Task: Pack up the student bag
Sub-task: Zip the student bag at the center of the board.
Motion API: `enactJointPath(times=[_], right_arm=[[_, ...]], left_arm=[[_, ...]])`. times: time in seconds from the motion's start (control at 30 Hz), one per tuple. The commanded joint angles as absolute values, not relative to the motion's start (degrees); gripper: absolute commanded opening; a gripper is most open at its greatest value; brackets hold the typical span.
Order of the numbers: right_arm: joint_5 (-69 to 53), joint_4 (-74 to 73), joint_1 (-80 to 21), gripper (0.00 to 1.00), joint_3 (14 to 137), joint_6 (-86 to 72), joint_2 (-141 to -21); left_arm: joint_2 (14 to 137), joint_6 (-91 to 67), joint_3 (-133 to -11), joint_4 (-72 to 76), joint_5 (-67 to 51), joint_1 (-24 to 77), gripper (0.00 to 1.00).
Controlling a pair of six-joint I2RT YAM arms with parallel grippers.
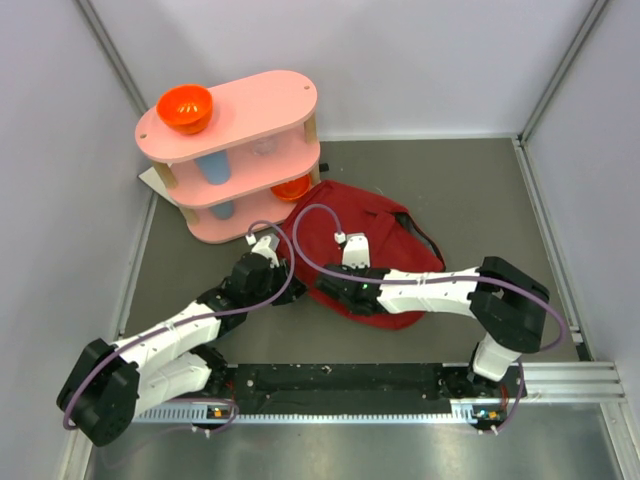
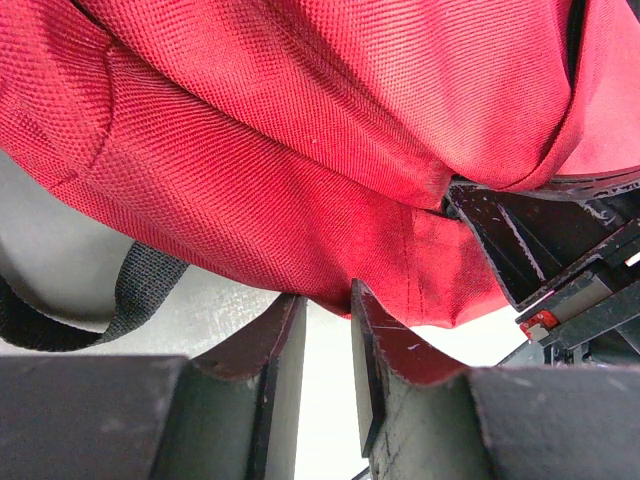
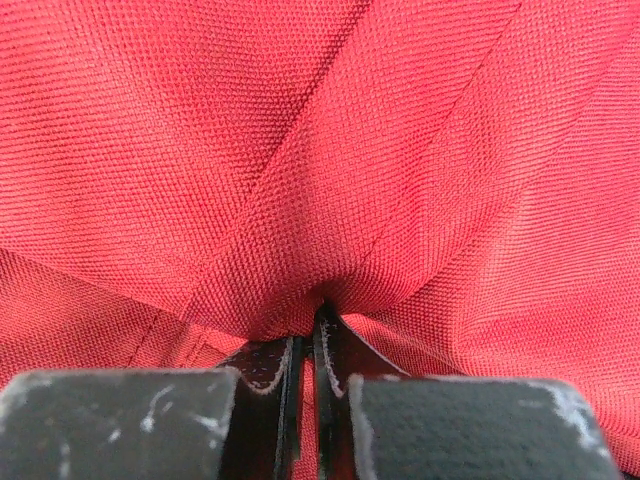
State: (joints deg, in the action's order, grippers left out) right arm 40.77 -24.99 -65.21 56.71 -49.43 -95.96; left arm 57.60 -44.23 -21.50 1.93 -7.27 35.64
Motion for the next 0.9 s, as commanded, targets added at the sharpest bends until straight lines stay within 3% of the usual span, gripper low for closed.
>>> enactJointPath(times=[0.0, 0.37, 0.5, 0.6, 0.87], right_arm=[[42.98, -21.01, -63.72, 0.00, 56.08, -48.87, -92.30], [37.71, -14.86, -63.72, 0.00, 41.67, -49.83, -73.22], [36.83, -14.33, -63.81, 0.00, 38.94, -51.06, -70.23], [35.07, -13.19, -63.72, 0.00, 37.62, -50.37, -68.21], [32.70, -8.27, -63.90, 0.00, 31.73, -50.54, -60.04]], left_arm=[[57.04, -43.59, -23.12, 3.96, -8.17, 35.68, 0.29], [57.48, -43.68, -22.59, 4.74, -8.00, 35.68, 0.30], [57.13, -43.94, -22.68, 7.11, -10.72, 35.77, 0.45], [55.02, -46.40, -21.80, 9.57, -13.35, 35.68, 0.69], [59.67, -52.82, -19.69, 20.28, -17.84, 36.56, 0.76]])
